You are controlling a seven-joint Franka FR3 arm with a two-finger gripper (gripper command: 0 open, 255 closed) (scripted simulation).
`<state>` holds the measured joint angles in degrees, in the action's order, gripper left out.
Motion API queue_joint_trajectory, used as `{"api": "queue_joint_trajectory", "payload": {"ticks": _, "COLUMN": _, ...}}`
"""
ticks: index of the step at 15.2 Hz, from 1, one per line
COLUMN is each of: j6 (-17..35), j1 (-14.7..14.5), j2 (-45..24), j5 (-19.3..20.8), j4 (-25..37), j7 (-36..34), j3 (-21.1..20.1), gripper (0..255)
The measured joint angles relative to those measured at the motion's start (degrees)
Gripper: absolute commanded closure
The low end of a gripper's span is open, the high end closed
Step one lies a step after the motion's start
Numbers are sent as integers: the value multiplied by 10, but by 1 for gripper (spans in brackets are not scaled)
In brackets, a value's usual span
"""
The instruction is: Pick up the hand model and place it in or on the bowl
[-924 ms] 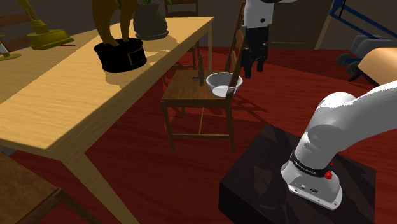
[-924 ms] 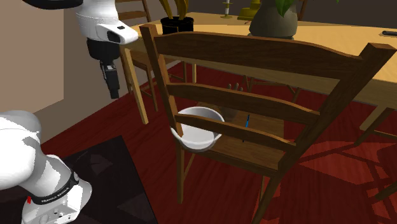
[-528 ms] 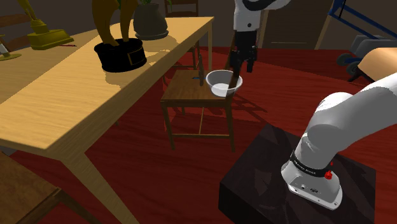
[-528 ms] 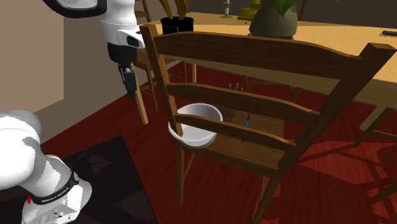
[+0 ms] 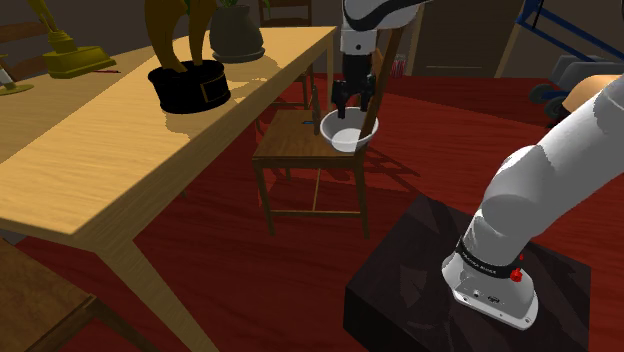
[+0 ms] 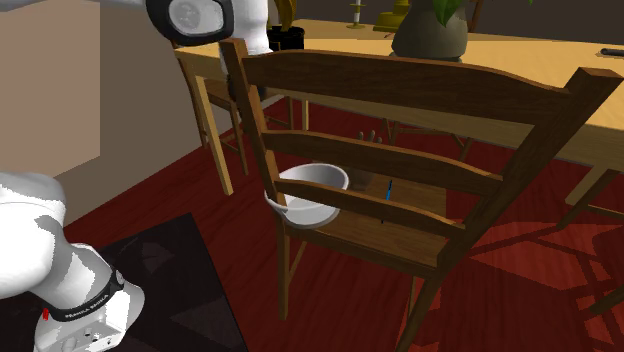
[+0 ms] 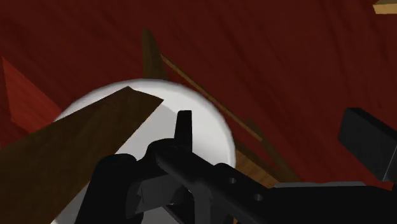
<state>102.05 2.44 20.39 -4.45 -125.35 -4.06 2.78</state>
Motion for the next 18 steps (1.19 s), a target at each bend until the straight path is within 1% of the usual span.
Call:
{"api": "queue_joint_trajectory", "payload": {"ticks": 2, "j6": 25, "j1": 4, "j2": -40, "j5": -2, "j4": 25, "j7": -3, "j3": 4, "gripper": 0}}
{"api": "queue_joint_trajectory", "payload": {"ticks": 9, "j6": 83, "j1": 14, "j2": -168, "j5": -12, "j4": 126, "j7": -21, "j3": 15, "gripper": 0}}
{"api": "queue_joint_trajectory", "payload": {"ticks": 16, "j6": 105, "j1": 26, "j2": -311, "j5": -29, "j4": 278, "j7": -39, "j3": 26, "gripper": 0}}
{"api": "queue_joint_trajectory", "payload": {"ticks": 18, "j6": 110, "j1": 29, "j2": -326, "j5": -32, "j4": 293, "j7": -39, "j3": 28, "gripper": 0}}
